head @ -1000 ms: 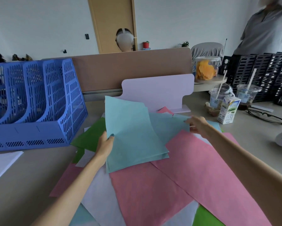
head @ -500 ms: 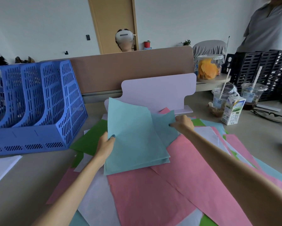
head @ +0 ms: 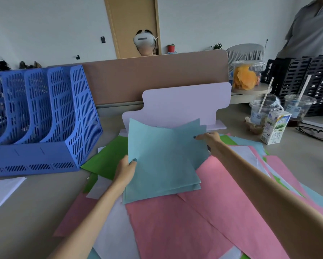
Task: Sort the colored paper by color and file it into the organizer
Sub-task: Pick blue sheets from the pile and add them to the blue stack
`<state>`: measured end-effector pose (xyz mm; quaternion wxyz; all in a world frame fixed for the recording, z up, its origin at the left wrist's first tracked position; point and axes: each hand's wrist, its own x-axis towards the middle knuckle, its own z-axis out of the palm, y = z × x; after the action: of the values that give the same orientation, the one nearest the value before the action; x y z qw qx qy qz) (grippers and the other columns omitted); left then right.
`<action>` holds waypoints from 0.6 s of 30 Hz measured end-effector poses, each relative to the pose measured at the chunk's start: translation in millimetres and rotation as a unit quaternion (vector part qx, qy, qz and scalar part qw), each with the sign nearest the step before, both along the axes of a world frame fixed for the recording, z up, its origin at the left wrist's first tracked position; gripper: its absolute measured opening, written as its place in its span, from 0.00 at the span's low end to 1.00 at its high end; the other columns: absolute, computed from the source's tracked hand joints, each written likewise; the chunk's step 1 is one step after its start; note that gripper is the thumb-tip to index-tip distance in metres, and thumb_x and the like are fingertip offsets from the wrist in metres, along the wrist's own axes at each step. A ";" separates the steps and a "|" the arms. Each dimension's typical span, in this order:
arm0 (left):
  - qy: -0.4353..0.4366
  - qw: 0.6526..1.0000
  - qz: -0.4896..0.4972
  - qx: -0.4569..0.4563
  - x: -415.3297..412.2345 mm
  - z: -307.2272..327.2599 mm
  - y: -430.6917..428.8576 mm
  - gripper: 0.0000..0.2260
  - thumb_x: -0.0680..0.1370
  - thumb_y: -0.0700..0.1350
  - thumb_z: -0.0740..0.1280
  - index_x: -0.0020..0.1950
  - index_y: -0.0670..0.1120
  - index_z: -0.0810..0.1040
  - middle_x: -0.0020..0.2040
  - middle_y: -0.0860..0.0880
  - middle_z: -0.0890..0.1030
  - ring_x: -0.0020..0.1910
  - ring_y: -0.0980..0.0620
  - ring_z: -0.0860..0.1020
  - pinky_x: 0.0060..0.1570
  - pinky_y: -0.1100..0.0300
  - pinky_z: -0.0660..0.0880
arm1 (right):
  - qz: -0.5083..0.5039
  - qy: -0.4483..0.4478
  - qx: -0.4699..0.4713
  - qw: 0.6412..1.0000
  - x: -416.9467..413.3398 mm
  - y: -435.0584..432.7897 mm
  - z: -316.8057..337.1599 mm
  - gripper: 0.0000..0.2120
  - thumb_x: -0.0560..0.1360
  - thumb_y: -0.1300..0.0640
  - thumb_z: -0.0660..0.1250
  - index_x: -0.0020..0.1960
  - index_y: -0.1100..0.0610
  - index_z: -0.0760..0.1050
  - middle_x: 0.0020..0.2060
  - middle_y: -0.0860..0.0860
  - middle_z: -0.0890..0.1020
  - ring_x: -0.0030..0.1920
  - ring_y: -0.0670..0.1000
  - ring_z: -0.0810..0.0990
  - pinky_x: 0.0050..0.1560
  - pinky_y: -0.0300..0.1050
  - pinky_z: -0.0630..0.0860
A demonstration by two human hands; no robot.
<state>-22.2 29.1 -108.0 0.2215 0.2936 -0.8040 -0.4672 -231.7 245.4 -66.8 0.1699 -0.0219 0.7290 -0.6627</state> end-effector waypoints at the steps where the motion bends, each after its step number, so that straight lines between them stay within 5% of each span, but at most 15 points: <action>1: 0.002 1.000 0.001 0.005 0.1 0.2 -0.3 0.07 0.80 0.41 0.60 0.54 0.40 0.74 0.53 0.40 0.79 0.45 0.49 0.74 0.43 0.57 0.68 | 0.004 -0.007 0.004 1.000 0.6 -1.1 -0.1 0.05 0.67 0.69 0.72 0.43 0.67 0.79 0.30 0.56 0.81 0.28 0.53 0.79 0.31 0.40 0.77; 4: 0.012 1.000 -0.003 0.022 2.0 2.1 1.0 0.06 0.79 0.40 0.60 0.54 0.43 0.73 0.51 0.48 0.79 0.47 0.51 0.75 0.42 0.59 0.69 | 0.019 0.057 0.079 0.995 8.2 -4.6 0.3 0.03 0.67 0.67 0.71 0.39 0.62 0.78 0.39 0.57 0.80 0.34 0.53 0.77 0.35 0.44 0.73; 9: 0.092 0.995 -0.005 0.040 6.1 8.7 5.1 0.07 0.79 0.38 0.61 0.56 0.44 0.74 0.51 0.53 0.79 0.51 0.51 0.77 0.48 0.58 0.72 | -0.019 0.228 0.156 0.961 15.0 -8.6 22.6 0.06 0.68 0.58 0.74 0.38 0.58 0.77 0.35 0.54 0.79 0.37 0.53 0.77 0.35 0.43 0.70; 14: 0.185 0.981 -0.013 0.061 7.0 37.1 14.2 0.10 0.81 0.40 0.60 0.61 0.50 0.72 0.55 0.58 0.77 0.53 0.62 0.76 0.52 0.61 0.70 | -0.077 0.327 0.111 0.935 30.1 -9.0 60.1 0.13 0.68 0.53 0.74 0.45 0.62 0.78 0.39 0.55 0.82 0.40 0.56 0.79 0.39 0.49 0.75; 18: 0.217 0.974 -0.016 0.059 5.5 62.4 13.3 0.15 0.82 0.43 0.59 0.69 0.49 0.68 0.62 0.57 0.74 0.60 0.58 0.72 0.61 0.57 0.68 | -0.069 0.354 0.029 0.932 43.1 -10.9 91.9 0.17 0.68 0.51 0.73 0.45 0.64 0.75 0.41 0.57 0.83 0.42 0.60 0.80 0.39 0.55 0.78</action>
<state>-16.7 42.4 -45.5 0.3655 0.1844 -0.7123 -0.5701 -188.5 234.5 25.1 -0.1453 -0.1999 0.7607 -0.6002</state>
